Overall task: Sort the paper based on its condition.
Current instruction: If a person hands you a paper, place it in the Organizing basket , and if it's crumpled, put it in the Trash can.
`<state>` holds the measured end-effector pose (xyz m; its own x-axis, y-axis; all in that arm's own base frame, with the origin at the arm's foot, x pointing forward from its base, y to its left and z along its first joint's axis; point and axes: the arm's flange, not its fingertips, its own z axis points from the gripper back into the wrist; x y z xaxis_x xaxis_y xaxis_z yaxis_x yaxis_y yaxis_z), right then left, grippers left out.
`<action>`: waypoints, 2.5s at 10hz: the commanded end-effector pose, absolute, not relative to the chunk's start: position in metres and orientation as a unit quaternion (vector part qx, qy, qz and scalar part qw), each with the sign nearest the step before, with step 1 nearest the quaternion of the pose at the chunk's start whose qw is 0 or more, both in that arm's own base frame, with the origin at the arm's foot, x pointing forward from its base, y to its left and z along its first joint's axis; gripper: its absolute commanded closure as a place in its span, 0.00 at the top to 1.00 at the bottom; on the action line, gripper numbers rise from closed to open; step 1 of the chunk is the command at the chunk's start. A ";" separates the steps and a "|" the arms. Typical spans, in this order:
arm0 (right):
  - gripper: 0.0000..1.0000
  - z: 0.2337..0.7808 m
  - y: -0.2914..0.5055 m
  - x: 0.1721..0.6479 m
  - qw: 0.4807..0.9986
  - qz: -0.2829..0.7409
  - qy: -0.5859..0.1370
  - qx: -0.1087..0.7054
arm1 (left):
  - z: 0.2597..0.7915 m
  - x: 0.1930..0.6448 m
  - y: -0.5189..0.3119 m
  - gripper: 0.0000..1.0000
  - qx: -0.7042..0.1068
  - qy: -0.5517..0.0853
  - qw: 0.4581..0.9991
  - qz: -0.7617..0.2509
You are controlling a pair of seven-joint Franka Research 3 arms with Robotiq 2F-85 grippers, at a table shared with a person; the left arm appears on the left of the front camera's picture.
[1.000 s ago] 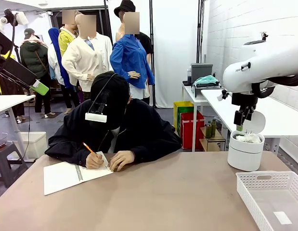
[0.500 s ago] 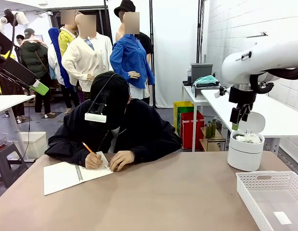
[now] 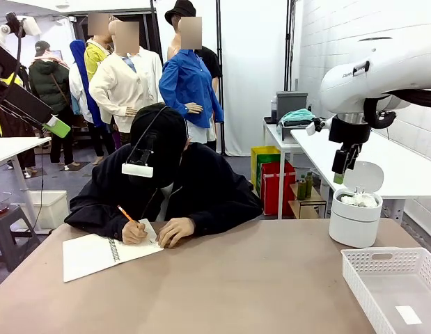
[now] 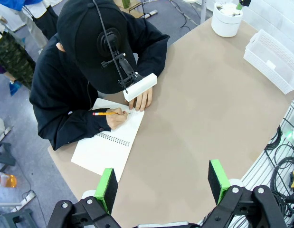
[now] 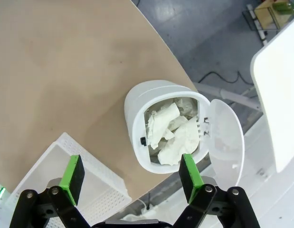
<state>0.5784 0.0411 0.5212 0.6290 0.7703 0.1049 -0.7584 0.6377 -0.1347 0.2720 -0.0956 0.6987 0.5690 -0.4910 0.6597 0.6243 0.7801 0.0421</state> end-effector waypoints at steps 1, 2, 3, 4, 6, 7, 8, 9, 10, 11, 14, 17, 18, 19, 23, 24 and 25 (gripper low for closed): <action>1.00 0.520 0.037 0.585 0.908 0.410 -0.074 -0.036 | 0.699 0.272 -0.095 1.00 -0.097 -0.340 0.881 -0.316; 1.00 0.520 0.037 0.585 0.908 0.410 -0.074 -0.036 | 0.699 0.272 -0.095 1.00 -0.097 -0.340 0.881 -0.316; 1.00 0.520 0.037 0.585 0.908 0.410 -0.074 -0.036 | 0.699 0.272 -0.095 1.00 -0.097 -0.340 0.881 -0.316; 1.00 0.520 0.037 0.585 0.908 0.410 -0.074 -0.036 | 0.699 0.272 -0.095 1.00 -0.097 -0.340 0.881 -0.316; 1.00 0.520 0.037 0.585 0.908 0.410 -0.074 -0.036 | 0.699 0.272 -0.095 1.00 -0.097 -0.340 0.881 -0.316; 1.00 0.520 0.037 0.585 0.908 0.410 -0.074 -0.036 | 0.699 0.272 -0.095 1.00 -0.097 -0.340 0.881 -0.316; 1.00 0.520 0.037 0.585 0.908 0.410 -0.074 -0.036 | 0.699 0.272 -0.095 1.00 -0.097 -0.340 0.881 -0.316; 1.00 0.520 0.037 0.585 0.908 0.410 -0.074 -0.036 | 0.699 0.272 -0.095 1.00 -0.097 -0.340 0.881 -0.316; 1.00 0.520 0.037 0.585 0.908 0.410 -0.074 -0.036 | 0.699 0.272 -0.095 1.00 -0.097 -0.340 0.881 -0.316; 1.00 0.519 0.034 0.582 0.905 0.417 -0.075 -0.038 | 0.699 0.272 -0.095 1.00 -0.097 -0.340 0.881 -0.316; 1.00 0.577 0.054 0.517 0.895 0.421 -0.136 0.051 | 0.699 0.272 -0.095 1.00 -0.097 -0.340 0.881 -0.316; 1.00 0.615 0.085 0.484 0.880 0.402 -0.225 0.111 | 0.699 0.272 -0.095 1.00 -0.097 -0.340 0.881 -0.316; 1.00 0.629 0.096 0.470 0.869 0.411 -0.246 0.129 | 0.699 0.272 -0.095 1.00 -0.097 -0.340 0.881 -0.316; 1.00 0.641 0.100 0.460 0.862 0.399 -0.282 0.136 | 0.699 0.272 -0.095 1.00 -0.097 -0.340 0.881 -0.316; 1.00 0.663 0.149 0.435 0.822 0.392 -0.380 0.164 | 0.699 0.272 -0.095 1.00 -0.097 -0.340 0.881 -0.316; 1.00 0.663 0.164 0.437 0.814 0.407 -0.378 0.167 | 0.699 0.272 -0.095 1.00 -0.097 -0.340 0.881 -0.316; 1.00 0.664 0.173 0.436 0.805 0.436 -0.358 0.183 | 0.699 0.272 -0.095 1.00 -0.097 -0.340 0.881 -0.316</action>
